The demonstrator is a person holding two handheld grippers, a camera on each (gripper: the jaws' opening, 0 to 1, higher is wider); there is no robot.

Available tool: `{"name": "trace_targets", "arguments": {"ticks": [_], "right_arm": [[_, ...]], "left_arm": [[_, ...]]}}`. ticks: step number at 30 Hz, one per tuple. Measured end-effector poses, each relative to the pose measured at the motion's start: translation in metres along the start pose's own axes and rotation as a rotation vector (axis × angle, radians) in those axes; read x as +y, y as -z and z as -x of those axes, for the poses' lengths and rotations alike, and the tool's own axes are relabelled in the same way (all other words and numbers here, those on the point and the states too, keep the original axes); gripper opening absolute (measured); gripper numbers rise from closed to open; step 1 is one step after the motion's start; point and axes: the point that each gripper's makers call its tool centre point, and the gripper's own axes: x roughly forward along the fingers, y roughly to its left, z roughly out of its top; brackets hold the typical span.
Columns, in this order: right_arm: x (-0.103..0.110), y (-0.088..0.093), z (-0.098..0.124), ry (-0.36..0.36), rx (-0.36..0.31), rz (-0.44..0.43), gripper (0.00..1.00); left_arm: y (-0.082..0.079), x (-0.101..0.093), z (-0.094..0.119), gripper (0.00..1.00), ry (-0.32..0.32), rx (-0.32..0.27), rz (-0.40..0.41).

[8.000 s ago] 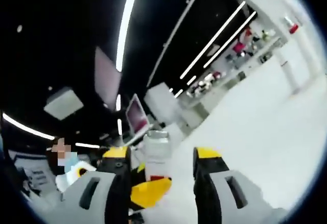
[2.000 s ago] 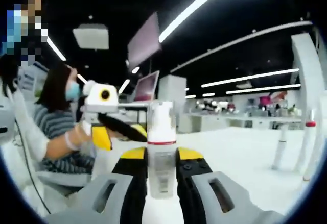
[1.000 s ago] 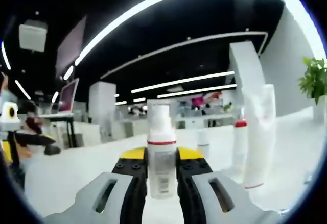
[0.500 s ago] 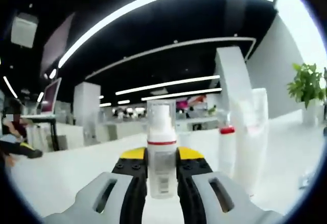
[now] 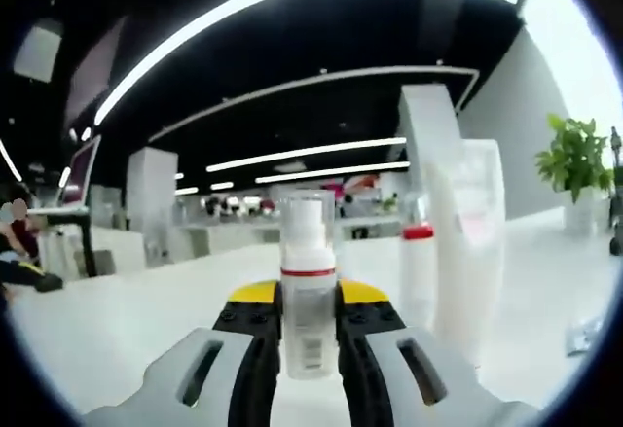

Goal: Arrange the skincare products in the storage area until every visible bottle or jar stands upright without overlapping.

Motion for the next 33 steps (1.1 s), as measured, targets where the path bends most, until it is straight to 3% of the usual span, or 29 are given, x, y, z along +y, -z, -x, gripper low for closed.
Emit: {"name": "trace_targets", "arguments": {"ticks": [12, 23, 33], "right_arm": [[-0.004, 0.020, 0.001, 0.050, 0.047, 0.036, 0.19], [-0.011, 0.029, -0.009, 0.058, 0.090, 0.070, 0.19], [-0.012, 0.038, -0.010, 0.066, 0.110, 0.082, 0.19]], "left_arm": [[0.016, 0.017, 0.004, 0.94, -0.069, 0.032, 0.037], [0.009, 0.031, 0.018, 0.93, -0.133, -0.019, 0.086], [0.007, 0.033, 0.020, 0.92, -0.129, -0.013, 0.071]]}}
